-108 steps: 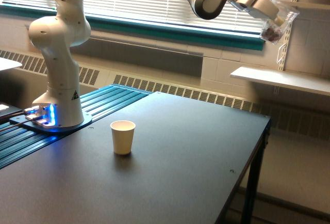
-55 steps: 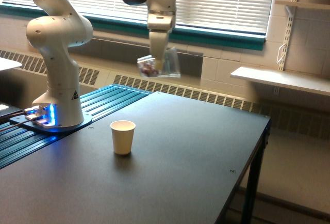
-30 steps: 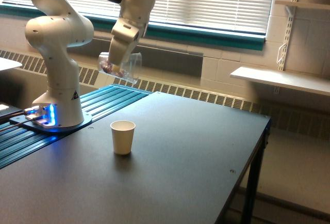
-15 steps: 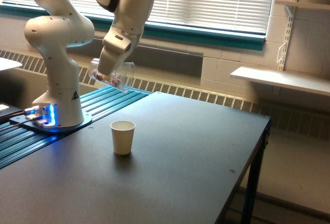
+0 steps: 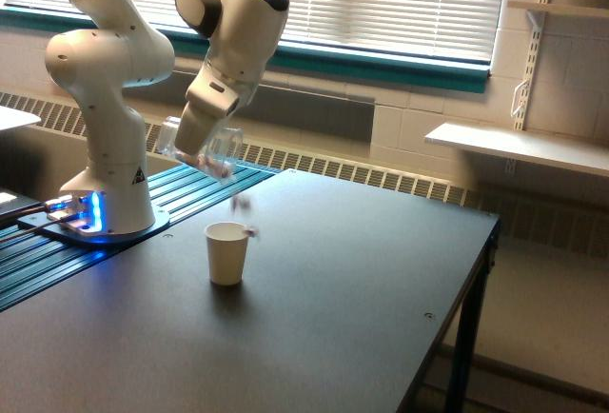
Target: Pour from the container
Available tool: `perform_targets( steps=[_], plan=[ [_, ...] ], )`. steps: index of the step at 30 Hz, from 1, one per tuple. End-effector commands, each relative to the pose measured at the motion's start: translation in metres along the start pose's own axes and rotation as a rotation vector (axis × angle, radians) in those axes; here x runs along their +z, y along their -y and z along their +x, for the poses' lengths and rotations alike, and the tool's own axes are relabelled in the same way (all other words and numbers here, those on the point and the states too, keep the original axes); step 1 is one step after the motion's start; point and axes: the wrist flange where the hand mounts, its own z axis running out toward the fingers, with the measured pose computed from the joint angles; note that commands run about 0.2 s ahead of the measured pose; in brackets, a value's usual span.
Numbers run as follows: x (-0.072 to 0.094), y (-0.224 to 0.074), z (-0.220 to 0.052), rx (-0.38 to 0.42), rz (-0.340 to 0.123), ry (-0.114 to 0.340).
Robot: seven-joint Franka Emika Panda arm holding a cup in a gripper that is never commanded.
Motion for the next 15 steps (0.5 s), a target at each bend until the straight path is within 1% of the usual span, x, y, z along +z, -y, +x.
perform_targets(
  steps=[1, 3, 6, 12, 15],
  plan=[
    [0.005, 0.004, 0.002, -0.053, -0.04, 0.003],
    [0.01, 0.005, 0.001, -0.064, -0.068, 0.014],
    [0.017, 0.007, -0.001, -0.077, -0.091, 0.028],
    [0.023, 0.013, -0.002, -0.102, -0.119, 0.031],
    [0.021, 0.015, -0.002, -0.103, -0.117, 0.027]
  ],
)
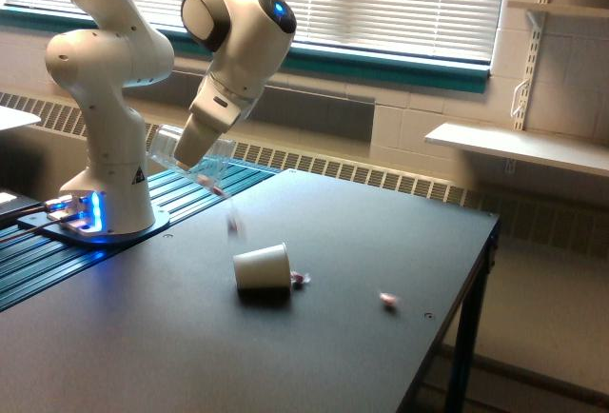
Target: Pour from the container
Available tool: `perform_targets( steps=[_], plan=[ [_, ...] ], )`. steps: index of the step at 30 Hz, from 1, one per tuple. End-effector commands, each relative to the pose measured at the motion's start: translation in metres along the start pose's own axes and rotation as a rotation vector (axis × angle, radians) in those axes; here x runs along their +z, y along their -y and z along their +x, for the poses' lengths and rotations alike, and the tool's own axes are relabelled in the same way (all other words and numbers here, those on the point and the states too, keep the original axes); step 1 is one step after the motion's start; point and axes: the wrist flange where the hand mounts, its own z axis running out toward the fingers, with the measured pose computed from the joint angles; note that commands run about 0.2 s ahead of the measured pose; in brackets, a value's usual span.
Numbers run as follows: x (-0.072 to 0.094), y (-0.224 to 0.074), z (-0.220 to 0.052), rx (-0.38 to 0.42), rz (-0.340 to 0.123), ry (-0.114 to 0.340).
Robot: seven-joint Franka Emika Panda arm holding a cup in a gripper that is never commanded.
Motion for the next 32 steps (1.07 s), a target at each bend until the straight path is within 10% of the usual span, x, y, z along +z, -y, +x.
perform_targets(
  steps=[1, 32],
  plan=[
    [-0.001, 0.008, 0.0, -0.035, -0.023, -0.006],
    [-0.013, 0.024, -0.01, -0.035, -0.027, -0.091]
  ],
)
